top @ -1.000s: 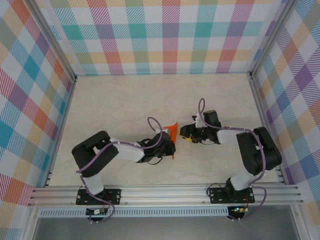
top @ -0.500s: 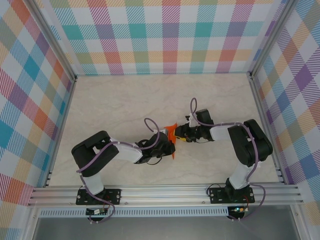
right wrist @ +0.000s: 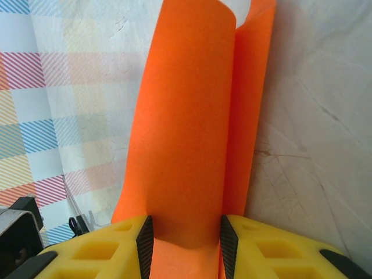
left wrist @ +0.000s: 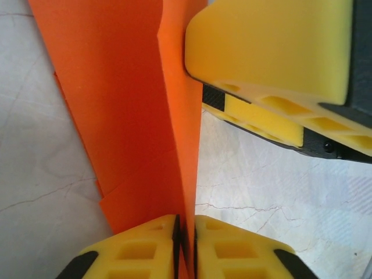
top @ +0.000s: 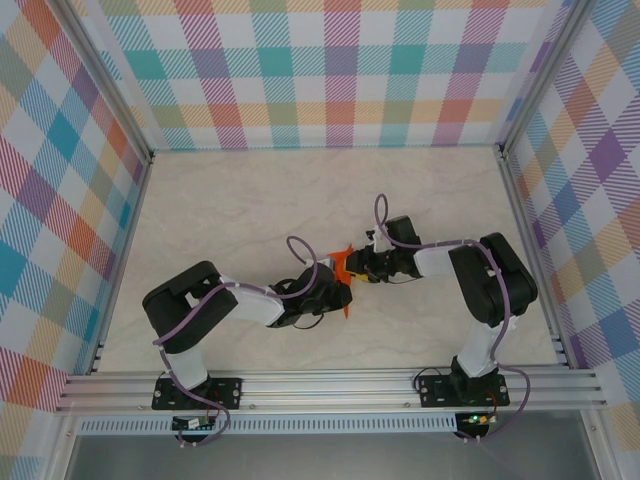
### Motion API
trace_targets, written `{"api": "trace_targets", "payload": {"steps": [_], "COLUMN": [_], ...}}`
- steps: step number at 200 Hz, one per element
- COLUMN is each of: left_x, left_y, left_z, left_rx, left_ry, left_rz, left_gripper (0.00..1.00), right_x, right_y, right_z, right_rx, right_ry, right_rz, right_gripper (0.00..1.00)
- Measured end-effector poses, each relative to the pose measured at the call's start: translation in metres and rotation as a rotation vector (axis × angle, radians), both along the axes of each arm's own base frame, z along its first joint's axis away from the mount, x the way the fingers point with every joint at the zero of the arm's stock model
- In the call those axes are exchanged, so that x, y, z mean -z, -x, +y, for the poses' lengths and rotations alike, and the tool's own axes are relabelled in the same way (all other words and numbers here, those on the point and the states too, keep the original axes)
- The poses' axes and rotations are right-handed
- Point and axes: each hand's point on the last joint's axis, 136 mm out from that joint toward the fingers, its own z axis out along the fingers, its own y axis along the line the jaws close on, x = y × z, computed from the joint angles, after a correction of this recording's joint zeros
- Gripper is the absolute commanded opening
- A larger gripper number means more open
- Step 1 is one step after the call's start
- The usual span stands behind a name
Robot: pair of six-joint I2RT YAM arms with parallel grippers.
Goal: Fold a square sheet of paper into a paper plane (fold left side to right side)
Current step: Fold the wing for the fifth time at the center of the table.
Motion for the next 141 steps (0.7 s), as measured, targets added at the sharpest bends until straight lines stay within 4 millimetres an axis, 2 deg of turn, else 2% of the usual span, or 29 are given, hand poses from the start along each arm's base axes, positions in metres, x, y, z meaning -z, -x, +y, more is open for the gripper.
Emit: {"api": "trace_targets", "payload": {"steps": [51,90,112,141], "left_x": [-0.006,-0.014,-0.025,-0.044], "left_y": [0.002,0.006,0.006,-0.003], "left_z": [0.0,0.01,0.017,0.035], "left_rx": [0.003,0.007,-0.001,-0.045], "left_ry": [0.017,0.013,0.024,0.055], "left_rz": [-0.005,-0.017,-0.034,-0.054], "left_gripper": [0.36,0.52,0.61,0.61], "right_x": [0.001,0.002,0.002,0.002], "right_y": [0.0,0.0,0.0,0.0], "right_z": [0.0,0.0,0.0,0.0], "right_rx": [0.001,0.0,-0.002,-0.003], "right_ry": [0.015,0.02,0.021,0.023], "right_rz": [0.018,0.022,0.024,0.023], "right_gripper": [0.38,0.38,0.38,0.38]}}
